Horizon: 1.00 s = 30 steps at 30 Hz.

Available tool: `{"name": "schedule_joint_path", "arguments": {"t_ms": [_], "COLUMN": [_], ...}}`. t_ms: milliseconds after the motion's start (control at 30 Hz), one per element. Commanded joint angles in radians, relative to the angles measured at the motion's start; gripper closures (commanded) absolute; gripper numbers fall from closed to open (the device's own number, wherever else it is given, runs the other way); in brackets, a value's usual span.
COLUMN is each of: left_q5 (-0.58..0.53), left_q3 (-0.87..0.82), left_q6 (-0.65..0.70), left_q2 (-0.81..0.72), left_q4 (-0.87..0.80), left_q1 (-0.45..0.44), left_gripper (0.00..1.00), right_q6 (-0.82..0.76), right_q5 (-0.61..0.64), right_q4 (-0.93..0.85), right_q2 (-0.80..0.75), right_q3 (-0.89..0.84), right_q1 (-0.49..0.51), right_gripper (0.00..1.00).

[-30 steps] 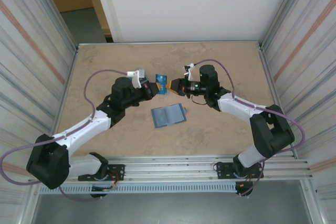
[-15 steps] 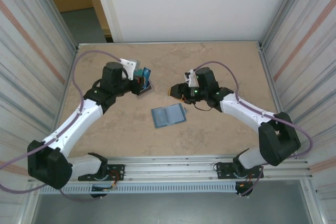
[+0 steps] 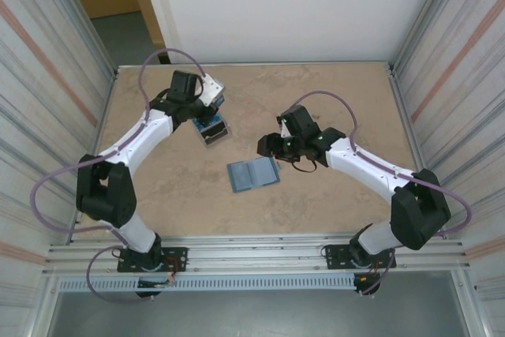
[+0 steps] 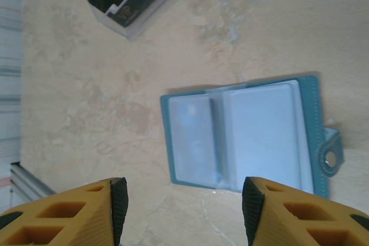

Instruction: Take the credit cards out of the card holder

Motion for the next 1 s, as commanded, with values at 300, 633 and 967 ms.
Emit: {"name": "schedule_joint_path", "arguments": {"t_ms": [300, 633, 967], "left_q5": [0.092, 0.128, 0.106], "left_q3": [0.037, 0.027, 0.007], "left_q6": [0.239, 0.276, 0.309], "left_q2": [0.110, 0.159, 0.185], "left_q4": [0.001, 0.013, 0.025], "left_q1": [0.079, 0.081, 0.083], "left_gripper": [1.00, 1.00, 1.00], "right_q6": [-0.011, -0.002, -0.002], "right_q5": [0.095, 0.101, 0.090], "right_q4": [-0.104, -0.113, -0.106], "right_q2": [0.030, 0.045, 0.053], "right_q3": [0.044, 0.055, 0.057], "right_q1": [0.010, 0.011, 0.011], "right_gripper": [0.43, 0.43, 0.43]}}
